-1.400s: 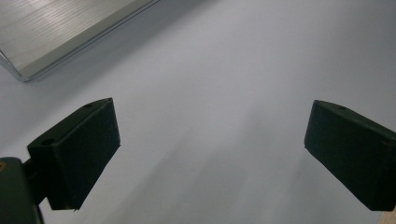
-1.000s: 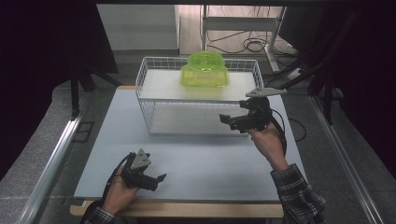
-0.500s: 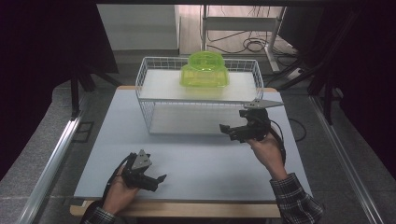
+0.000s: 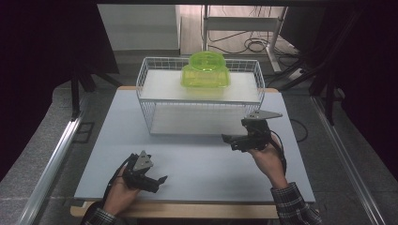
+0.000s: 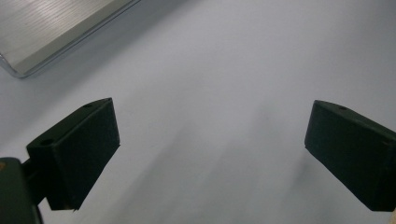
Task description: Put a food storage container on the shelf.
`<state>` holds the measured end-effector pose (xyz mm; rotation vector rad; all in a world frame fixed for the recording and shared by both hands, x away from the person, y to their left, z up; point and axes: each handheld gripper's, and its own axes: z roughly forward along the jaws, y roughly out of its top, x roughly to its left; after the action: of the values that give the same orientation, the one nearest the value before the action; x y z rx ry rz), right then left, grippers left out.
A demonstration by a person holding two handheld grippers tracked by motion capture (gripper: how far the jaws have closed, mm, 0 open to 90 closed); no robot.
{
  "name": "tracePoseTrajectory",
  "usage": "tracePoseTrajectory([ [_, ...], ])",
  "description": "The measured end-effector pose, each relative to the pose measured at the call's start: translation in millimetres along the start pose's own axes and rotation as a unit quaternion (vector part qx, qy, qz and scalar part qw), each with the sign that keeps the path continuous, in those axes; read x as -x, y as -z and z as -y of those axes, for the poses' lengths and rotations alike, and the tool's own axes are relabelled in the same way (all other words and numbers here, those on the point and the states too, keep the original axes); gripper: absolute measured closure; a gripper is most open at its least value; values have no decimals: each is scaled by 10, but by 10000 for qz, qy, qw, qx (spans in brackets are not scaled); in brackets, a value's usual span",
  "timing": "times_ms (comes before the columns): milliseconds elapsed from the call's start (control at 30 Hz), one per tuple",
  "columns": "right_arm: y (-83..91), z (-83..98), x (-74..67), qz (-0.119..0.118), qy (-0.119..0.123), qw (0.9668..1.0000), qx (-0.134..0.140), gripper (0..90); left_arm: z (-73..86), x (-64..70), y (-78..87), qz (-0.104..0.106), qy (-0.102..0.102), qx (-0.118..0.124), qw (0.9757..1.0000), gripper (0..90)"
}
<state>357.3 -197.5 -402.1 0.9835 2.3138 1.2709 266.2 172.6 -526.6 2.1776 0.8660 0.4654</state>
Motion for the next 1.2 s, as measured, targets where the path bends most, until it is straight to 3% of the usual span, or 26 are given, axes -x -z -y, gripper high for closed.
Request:
tracePoseTrajectory([
  [200,-54,128,38,78,34,9999,-136,32,2,3,-5,4,-22,-20,10000,31],
  [867,82,451,79,-71,-226,9997,-19,12,2,9,1,-24,-48,-2,10000,31],
  [1200,105,635,95,85,-208,9997,-111,0,2,10,-1,-31,-62,-14,10000,30],
])
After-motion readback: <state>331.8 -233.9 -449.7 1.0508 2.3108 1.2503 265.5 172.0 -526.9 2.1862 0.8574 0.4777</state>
